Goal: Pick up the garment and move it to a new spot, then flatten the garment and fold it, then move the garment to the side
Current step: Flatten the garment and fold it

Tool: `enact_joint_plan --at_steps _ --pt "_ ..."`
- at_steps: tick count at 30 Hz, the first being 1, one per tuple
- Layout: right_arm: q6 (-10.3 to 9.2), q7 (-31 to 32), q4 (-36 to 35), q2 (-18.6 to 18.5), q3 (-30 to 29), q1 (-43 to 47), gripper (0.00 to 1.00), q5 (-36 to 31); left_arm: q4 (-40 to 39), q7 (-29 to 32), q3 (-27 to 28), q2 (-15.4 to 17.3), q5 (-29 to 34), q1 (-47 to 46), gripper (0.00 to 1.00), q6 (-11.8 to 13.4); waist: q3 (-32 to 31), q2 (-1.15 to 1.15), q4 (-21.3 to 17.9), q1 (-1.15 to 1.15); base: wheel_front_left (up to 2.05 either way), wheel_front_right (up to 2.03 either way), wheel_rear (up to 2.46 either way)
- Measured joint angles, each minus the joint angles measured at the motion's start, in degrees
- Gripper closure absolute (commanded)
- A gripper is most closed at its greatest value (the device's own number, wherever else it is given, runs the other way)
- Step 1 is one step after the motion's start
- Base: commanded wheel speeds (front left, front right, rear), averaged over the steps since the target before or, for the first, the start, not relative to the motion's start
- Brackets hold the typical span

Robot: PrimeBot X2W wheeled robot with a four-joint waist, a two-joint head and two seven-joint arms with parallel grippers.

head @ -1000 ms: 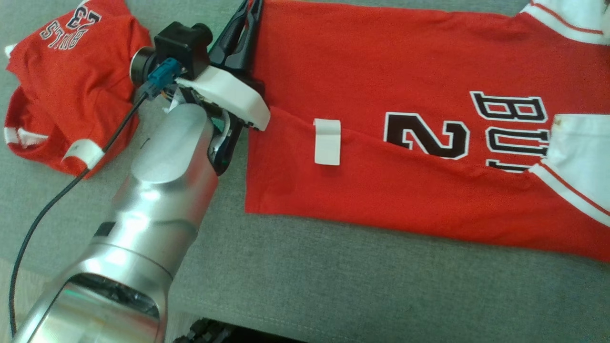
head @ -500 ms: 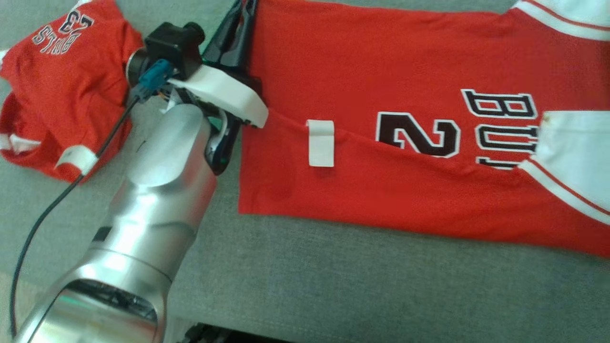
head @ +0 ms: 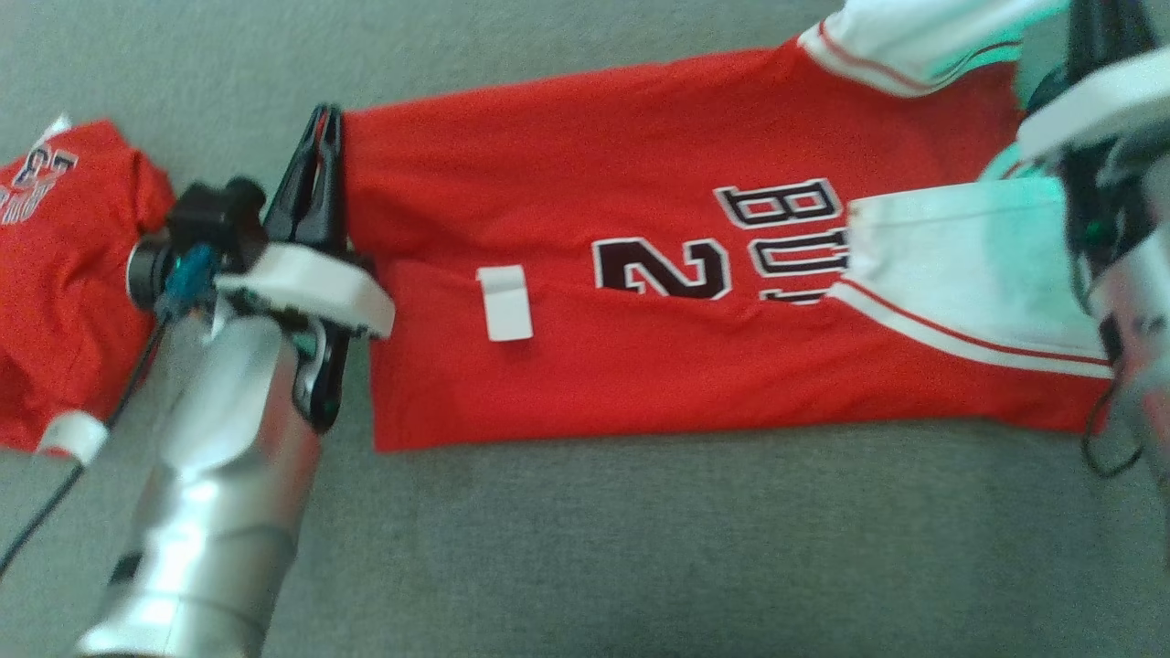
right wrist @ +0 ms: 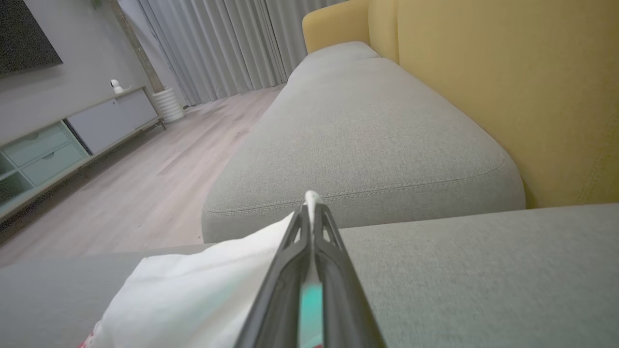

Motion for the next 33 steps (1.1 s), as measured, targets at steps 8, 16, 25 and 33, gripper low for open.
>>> enact_joint_plan --at_steps 8,16,25,33 --pt "0.0 -0.15 -13.6 -0.12 -2.34 17.88 1.0 5.58 -4.95 0.0 4.35 -0.05 4.66 11.53 1.0 -0.09 -5.68 0.0 -3.83 -0.01 0.0 0.0 0.0" --pt "0.0 -0.15 -16.38 1.88 -5.31 32.45 1.0 7.61 -6.0 0.01 7.43 -1.94 6.38 20.17 1.0 -1.04 -10.13 0.0 -4.86 -0.01 0.0 0.0 0.0" --pt "0.0 -0.15 -14.39 3.02 -7.23 34.17 0.0 2.45 -7.17 0.01 11.84 -3.33 8.01 25.18 0.0 -0.59 -12.28 0.0 -4.95 0.0 0.0 0.0 0.0" --pt "0.0 -0.15 -16.61 5.21 -12.81 34.51 0.0 -11.27 -17.05 0.01 13.84 -4.41 11.51 30.89 0.0 2.22 -14.81 0.0 -4.14 0.0 0.0 0.0 0.0"
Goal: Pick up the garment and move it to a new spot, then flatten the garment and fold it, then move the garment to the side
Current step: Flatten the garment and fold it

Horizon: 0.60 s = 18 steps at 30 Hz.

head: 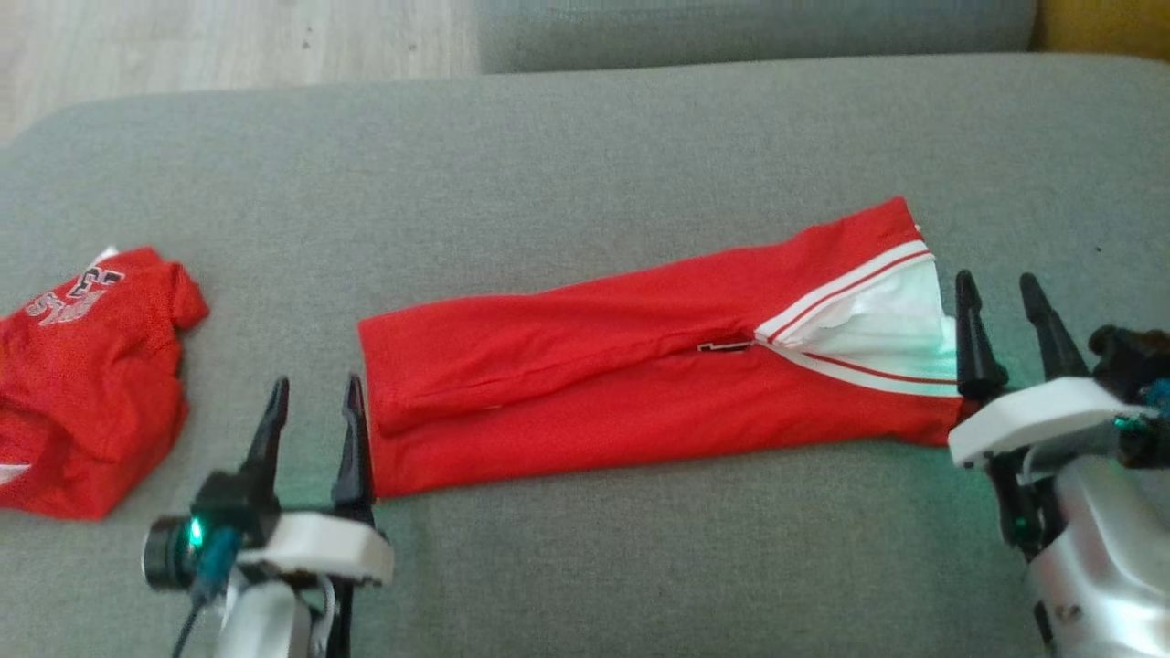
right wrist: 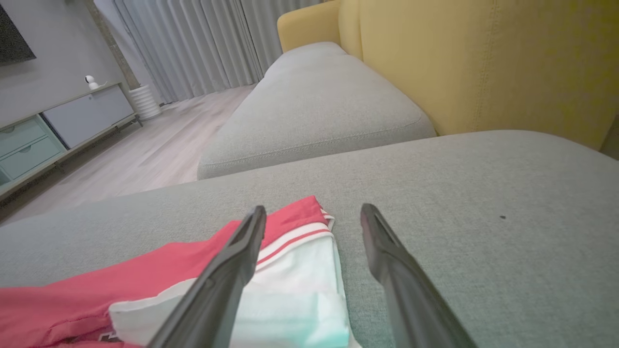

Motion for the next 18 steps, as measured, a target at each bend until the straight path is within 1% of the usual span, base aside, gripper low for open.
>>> enact_joint_plan --at_steps 4,6,12,18 --pt "0.0 0.0 0.85 1.37 -1.25 2.13 0.0 -2.74 -2.1 0.0 -0.6 -0.08 0.0 4.3 0.0 0.42 -1.53 0.0 0.74 0.0 0.0 0.0 0.0" --pt "0.0 0.0 2.18 1.72 -1.65 3.1 0.0 -3.5 -2.87 0.0 -1.98 -0.04 -1.57 5.82 0.0 0.88 -2.03 0.0 1.22 -0.01 0.0 0.0 0.0" --pt "0.0 0.0 5.04 2.14 -2.79 3.01 0.0 -4.92 -4.47 0.0 -5.87 -0.07 -2.92 7.06 0.0 1.87 -1.85 0.0 2.76 0.0 0.0 0.0 0.0" --pt "0.0 0.0 10.82 0.92 -3.0 -2.03 0.0 -6.89 -5.42 0.0 -7.84 -0.04 -4.31 6.56 0.0 2.7 0.76 0.0 4.69 0.01 0.0 0.0 0.0"
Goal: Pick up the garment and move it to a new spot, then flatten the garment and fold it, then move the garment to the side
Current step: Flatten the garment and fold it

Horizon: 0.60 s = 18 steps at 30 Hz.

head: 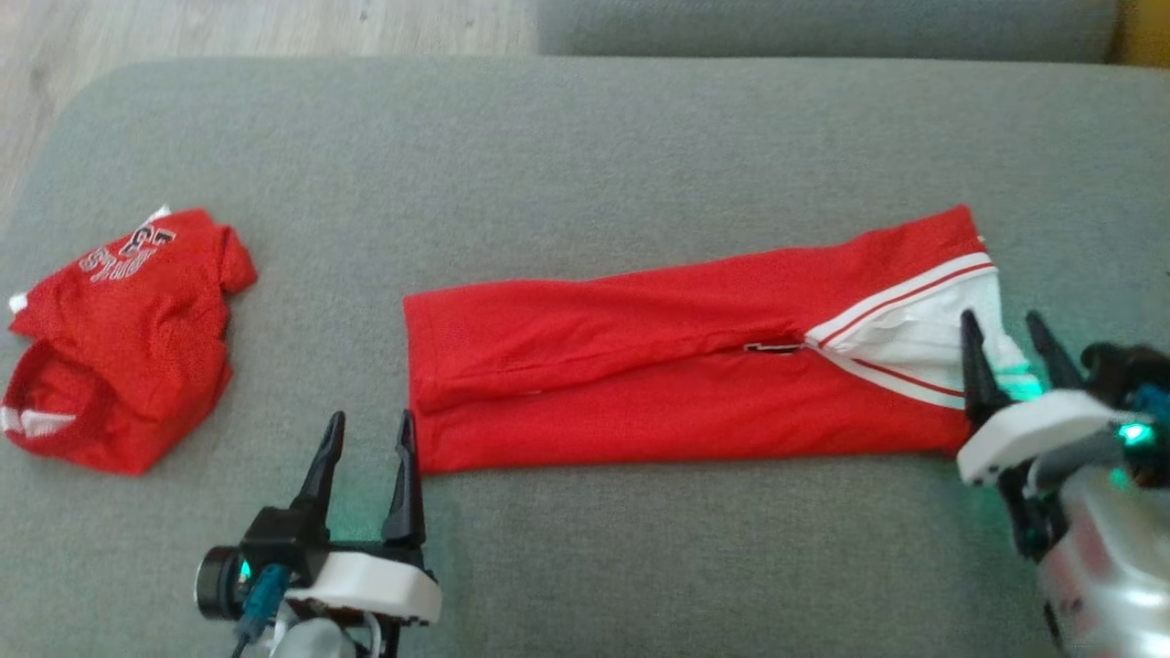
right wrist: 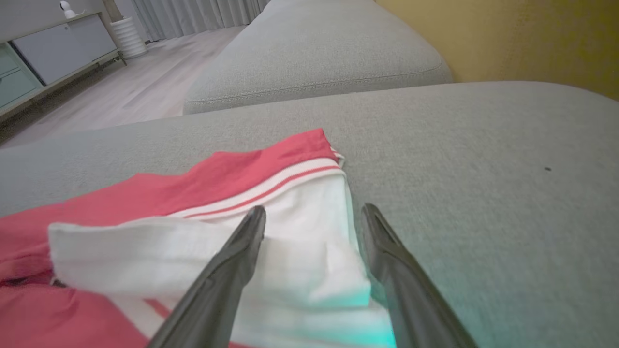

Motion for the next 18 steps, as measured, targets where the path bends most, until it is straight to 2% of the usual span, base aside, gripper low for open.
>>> enact_joint_plan --at_steps 4,9,15,16,17,18 --pt "0.0 0.0 4.99 -0.69 -0.78 -4.4 0.0 -1.25 0.03 0.0 -0.98 -0.01 -1.07 -0.3 0.0 0.19 1.71 0.0 1.18 0.01 0.0 0.0 0.0" --pt "0.0 -0.04 11.8 -0.69 -1.45 -5.57 0.0 -1.35 1.03 0.0 -2.13 -0.04 -2.44 -1.35 0.0 0.63 2.7 0.0 2.67 0.0 0.0 0.0 0.0" --pt "0.0 0.36 14.74 -0.19 -0.8 -7.06 0.0 2.2 1.19 0.0 -2.44 -0.03 -2.52 -1.53 0.0 0.8 2.63 0.0 2.95 0.0 0.0 0.0 0.0" --pt "0.0 0.88 14.44 -0.11 0.25 -7.06 0.23 3.28 1.29 0.0 -2.43 -0.03 -2.52 -1.53 0.0 0.86 2.56 0.0 2.88 0.0 0.0 0.0 0.0" --pt "0.0 1.54 14.02 -0.03 1.15 -7.04 0.69 4.54 1.41 0.0 -2.42 -0.03 -2.52 -1.53 0.0 0.94 2.49 0.0 2.79 0.0 0.0 0.0 0.0" --pt "0.0 2.11 13.38 0.04 2.23 -6.9 1.0 6.0 1.45 0.0 -2.41 -0.03 -2.52 -1.53 0.0 0.94 2.44 0.0 2.66 -0.01 0.0 0.0 0.0"
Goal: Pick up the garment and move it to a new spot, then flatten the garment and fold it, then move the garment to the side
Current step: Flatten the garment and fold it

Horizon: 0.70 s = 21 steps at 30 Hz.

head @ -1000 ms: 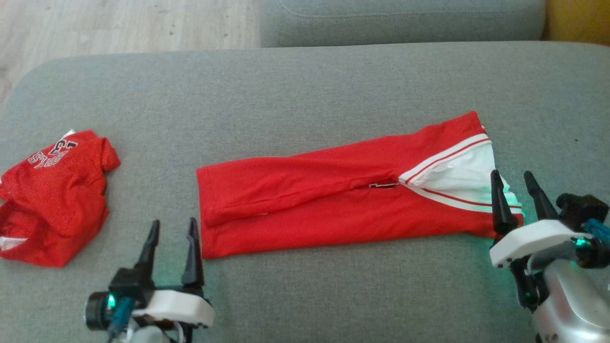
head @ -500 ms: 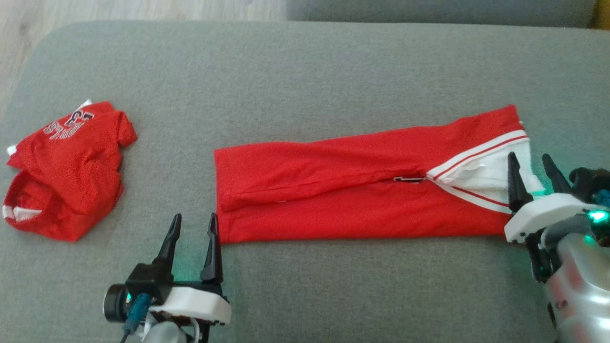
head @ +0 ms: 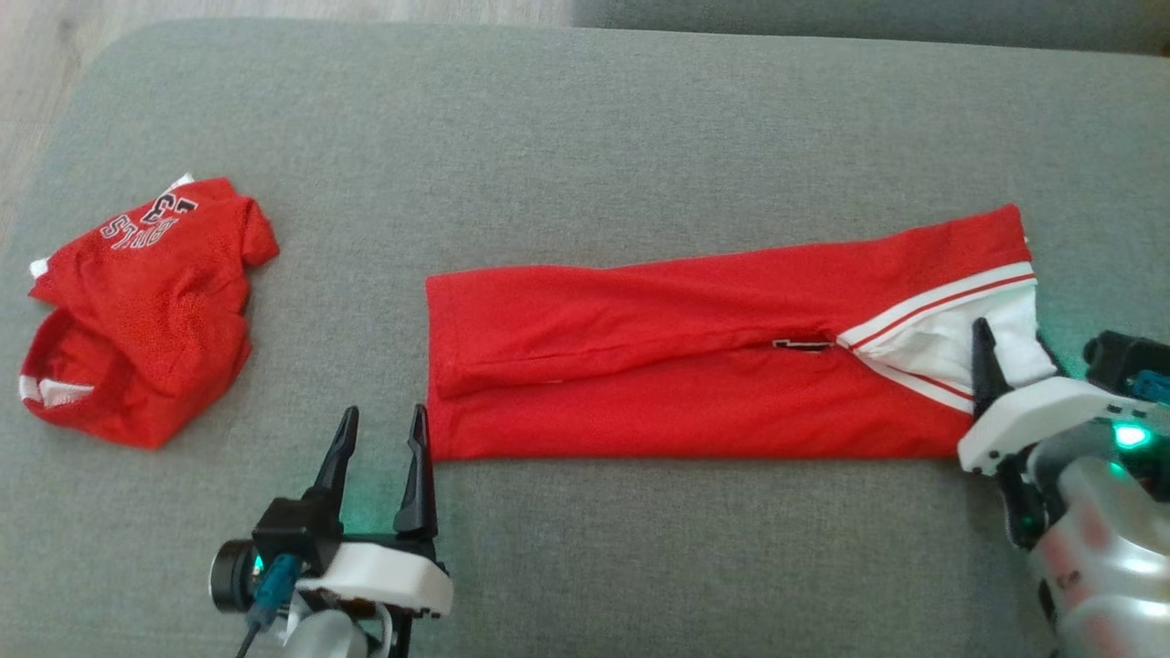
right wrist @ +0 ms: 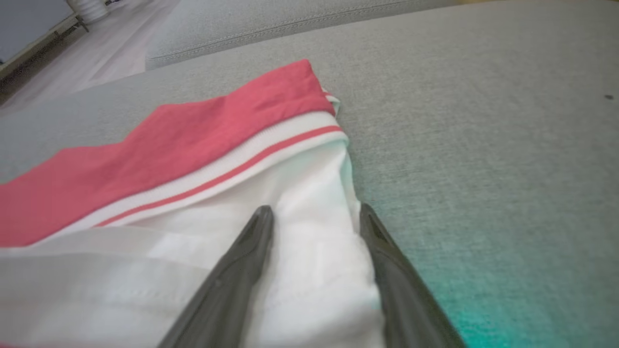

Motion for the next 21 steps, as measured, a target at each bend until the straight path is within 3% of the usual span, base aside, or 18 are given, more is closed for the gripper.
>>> enact_joint_plan --at_steps 8,15,21 --pt "0.0 -0.55 -2.85 -0.56 5.13 1.73 1.0 7.84 0.18 0.0 0.29 0.0 0.0 0.02 0.0 0.2 -1.1 0.0 -1.02 0.01 0.0 0.0 0.0" --pt "0.0 -1.74 -3.35 -3.19 0.86 2.97 1.0 9.13 0.24 0.0 -0.09 0.0 -0.01 0.48 0.0 0.09 -3.22 0.0 -2.31 0.0 0.0 0.0 0.0" --pt "0.0 -1.92 -11.49 -3.94 -2.27 7.42 1.0 6.2 0.43 0.0 -1.87 0.01 -0.92 1.6 0.0 -0.34 -4.91 0.0 -4.01 0.0 0.0 0.0 0.0"
